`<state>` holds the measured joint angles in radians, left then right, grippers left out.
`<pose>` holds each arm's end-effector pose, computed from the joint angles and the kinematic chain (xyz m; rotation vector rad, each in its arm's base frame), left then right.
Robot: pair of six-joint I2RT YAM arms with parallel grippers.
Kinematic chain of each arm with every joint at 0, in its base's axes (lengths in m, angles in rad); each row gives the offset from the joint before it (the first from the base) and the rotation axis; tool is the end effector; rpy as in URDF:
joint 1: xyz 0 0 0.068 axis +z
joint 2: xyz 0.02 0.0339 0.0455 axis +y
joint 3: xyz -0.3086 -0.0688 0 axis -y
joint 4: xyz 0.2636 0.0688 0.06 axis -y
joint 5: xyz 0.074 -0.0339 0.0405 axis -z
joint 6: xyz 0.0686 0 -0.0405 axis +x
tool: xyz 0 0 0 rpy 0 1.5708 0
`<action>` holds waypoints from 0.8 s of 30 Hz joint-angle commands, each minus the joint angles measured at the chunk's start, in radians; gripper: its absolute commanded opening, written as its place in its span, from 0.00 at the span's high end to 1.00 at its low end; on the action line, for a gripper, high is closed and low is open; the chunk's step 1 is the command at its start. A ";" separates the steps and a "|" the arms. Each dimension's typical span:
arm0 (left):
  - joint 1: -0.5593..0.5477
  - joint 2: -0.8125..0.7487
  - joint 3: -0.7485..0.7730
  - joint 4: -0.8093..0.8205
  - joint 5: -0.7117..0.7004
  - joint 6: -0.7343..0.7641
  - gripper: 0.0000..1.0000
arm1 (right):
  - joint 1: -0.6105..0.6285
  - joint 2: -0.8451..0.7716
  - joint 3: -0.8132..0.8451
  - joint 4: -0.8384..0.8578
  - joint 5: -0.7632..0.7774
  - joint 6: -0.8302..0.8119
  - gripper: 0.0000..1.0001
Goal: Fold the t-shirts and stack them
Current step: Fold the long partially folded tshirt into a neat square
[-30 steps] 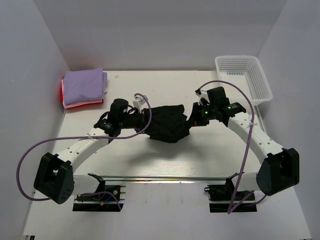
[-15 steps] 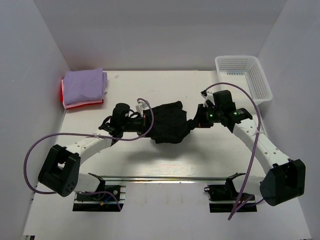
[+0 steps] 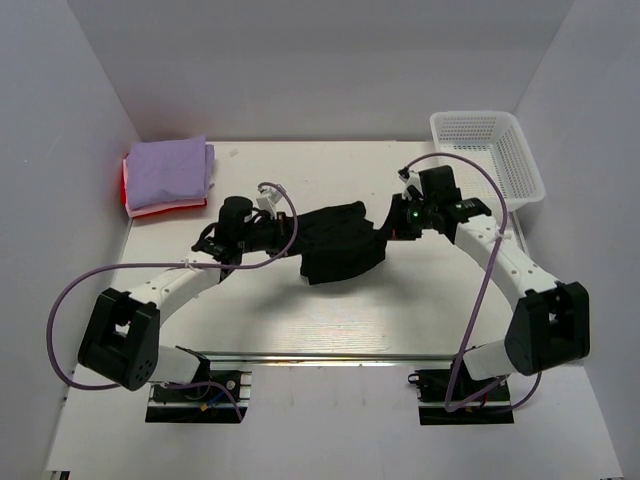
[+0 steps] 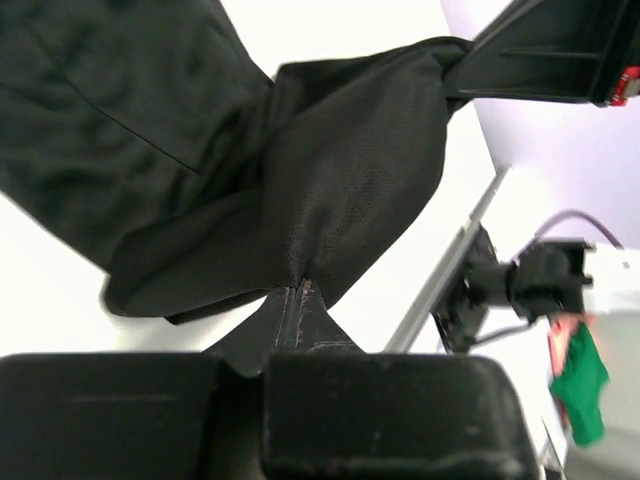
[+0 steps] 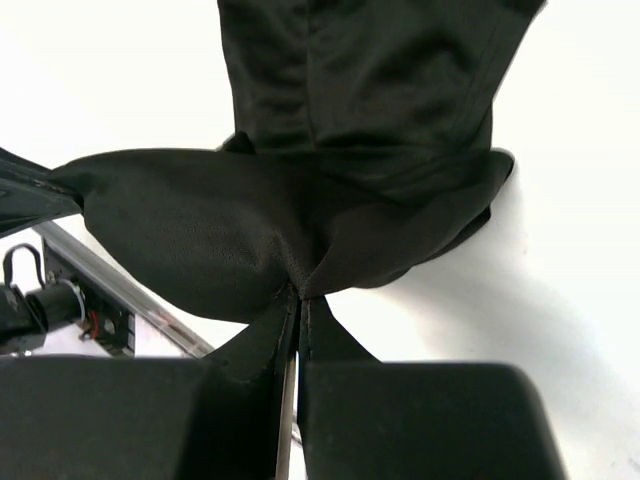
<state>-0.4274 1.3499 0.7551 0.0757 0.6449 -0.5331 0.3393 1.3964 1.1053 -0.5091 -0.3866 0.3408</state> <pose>0.2707 -0.1686 0.2527 0.3073 2.2016 -1.2318 0.3045 0.1349 0.3006 -0.1909 2.4283 0.7765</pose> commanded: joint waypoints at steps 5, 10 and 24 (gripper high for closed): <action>0.049 0.092 0.098 0.006 -0.062 0.032 1.00 | -0.028 0.171 0.152 0.057 -0.029 -0.003 1.00; 0.108 0.179 0.170 0.019 -0.080 0.032 1.00 | -0.046 0.277 0.276 0.070 -0.029 -0.014 1.00; 0.214 0.449 0.320 0.137 0.021 0.009 1.00 | -0.074 0.622 0.645 0.070 -0.193 -0.045 1.00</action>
<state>-0.2356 1.7542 1.0294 0.1719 0.6216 -0.5171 0.2783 1.9617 1.6539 -0.4637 -0.5205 0.3214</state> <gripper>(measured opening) 0.018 0.012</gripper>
